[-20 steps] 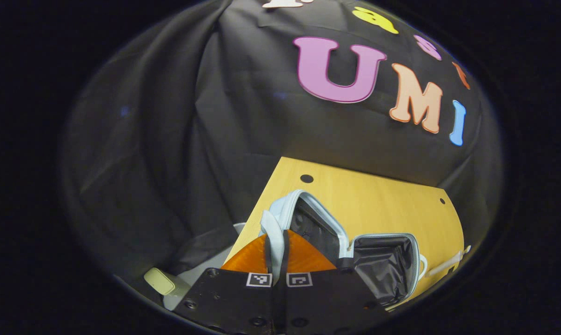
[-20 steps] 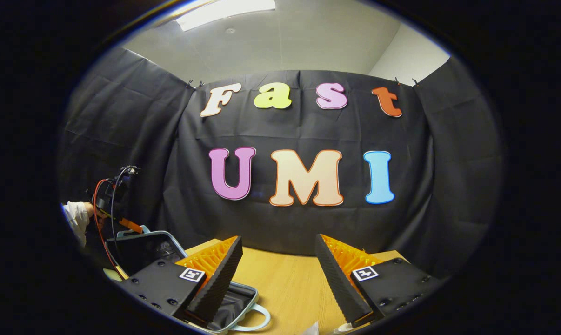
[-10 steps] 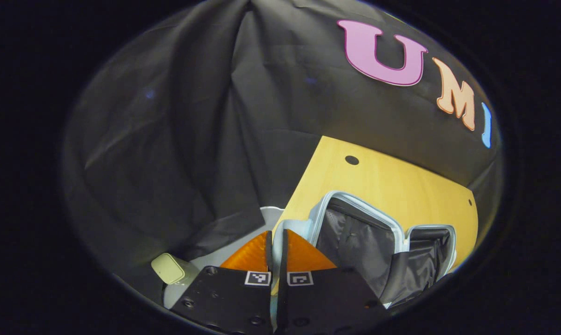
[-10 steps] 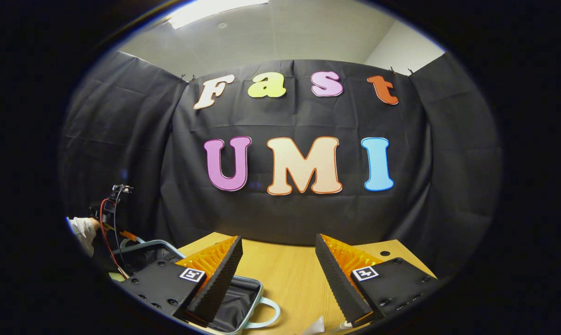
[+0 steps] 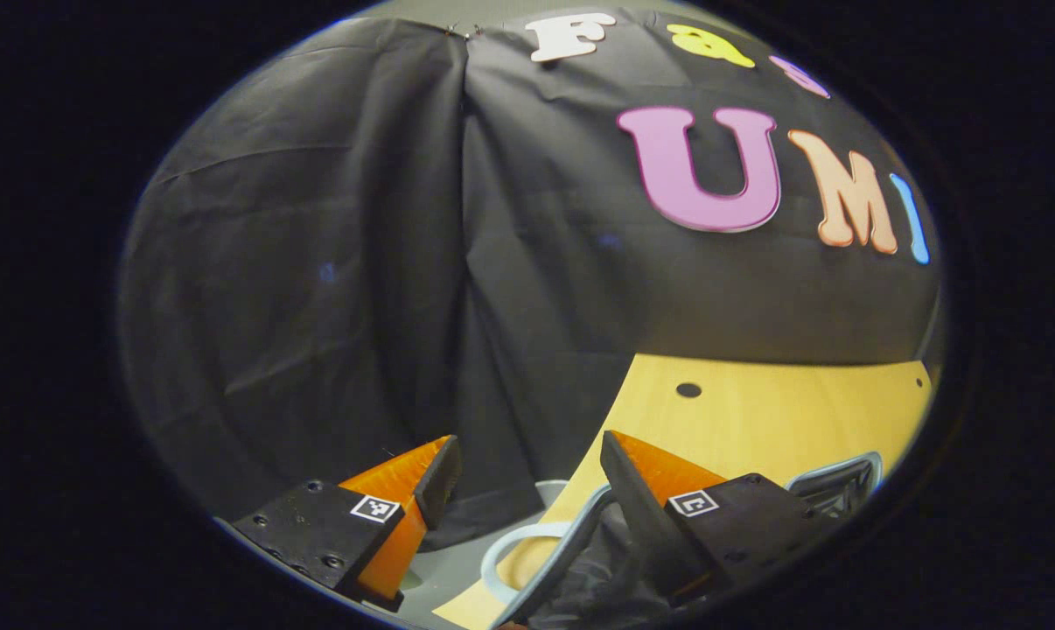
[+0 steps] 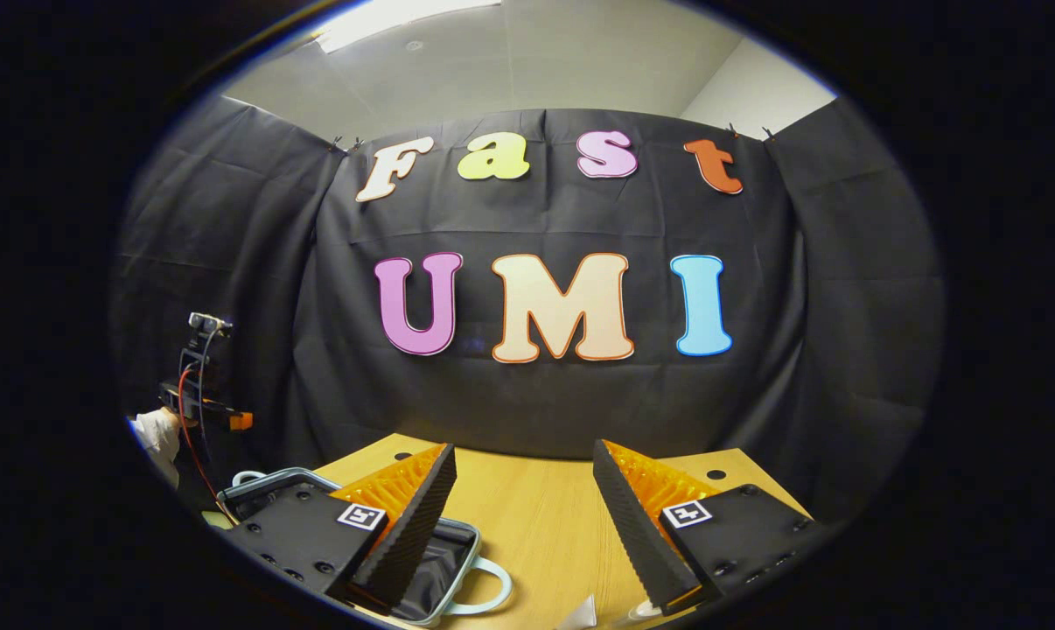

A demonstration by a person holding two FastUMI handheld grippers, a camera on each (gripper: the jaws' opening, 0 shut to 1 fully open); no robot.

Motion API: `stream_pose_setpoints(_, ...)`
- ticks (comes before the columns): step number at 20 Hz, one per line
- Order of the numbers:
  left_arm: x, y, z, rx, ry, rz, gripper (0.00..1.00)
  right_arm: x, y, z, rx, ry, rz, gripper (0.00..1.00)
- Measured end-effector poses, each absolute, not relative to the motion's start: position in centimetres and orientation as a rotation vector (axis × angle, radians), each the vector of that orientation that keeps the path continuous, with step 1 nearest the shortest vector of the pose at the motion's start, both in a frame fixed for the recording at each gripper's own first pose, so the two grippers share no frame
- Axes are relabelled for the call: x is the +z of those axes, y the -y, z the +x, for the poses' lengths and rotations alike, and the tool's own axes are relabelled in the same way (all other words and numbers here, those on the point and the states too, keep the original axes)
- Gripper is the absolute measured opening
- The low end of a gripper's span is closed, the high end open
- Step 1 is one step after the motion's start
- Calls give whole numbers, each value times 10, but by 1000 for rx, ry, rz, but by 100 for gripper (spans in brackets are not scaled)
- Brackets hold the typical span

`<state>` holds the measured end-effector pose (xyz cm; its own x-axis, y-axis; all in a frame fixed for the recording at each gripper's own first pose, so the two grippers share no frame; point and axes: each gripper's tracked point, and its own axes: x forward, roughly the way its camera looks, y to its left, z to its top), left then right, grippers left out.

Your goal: First open the suitcase, pack the skin care products into it, and then close the suitcase.

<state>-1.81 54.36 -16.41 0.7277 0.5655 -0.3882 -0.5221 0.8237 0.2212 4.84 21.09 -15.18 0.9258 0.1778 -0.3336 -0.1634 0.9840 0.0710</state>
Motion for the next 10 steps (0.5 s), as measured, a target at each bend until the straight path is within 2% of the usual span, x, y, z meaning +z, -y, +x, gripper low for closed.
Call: stream_pose_setpoints(10, -74, -386, 6, 432, -199, 55, 95, -126, -161, 46, 181, -273, 36, 99)
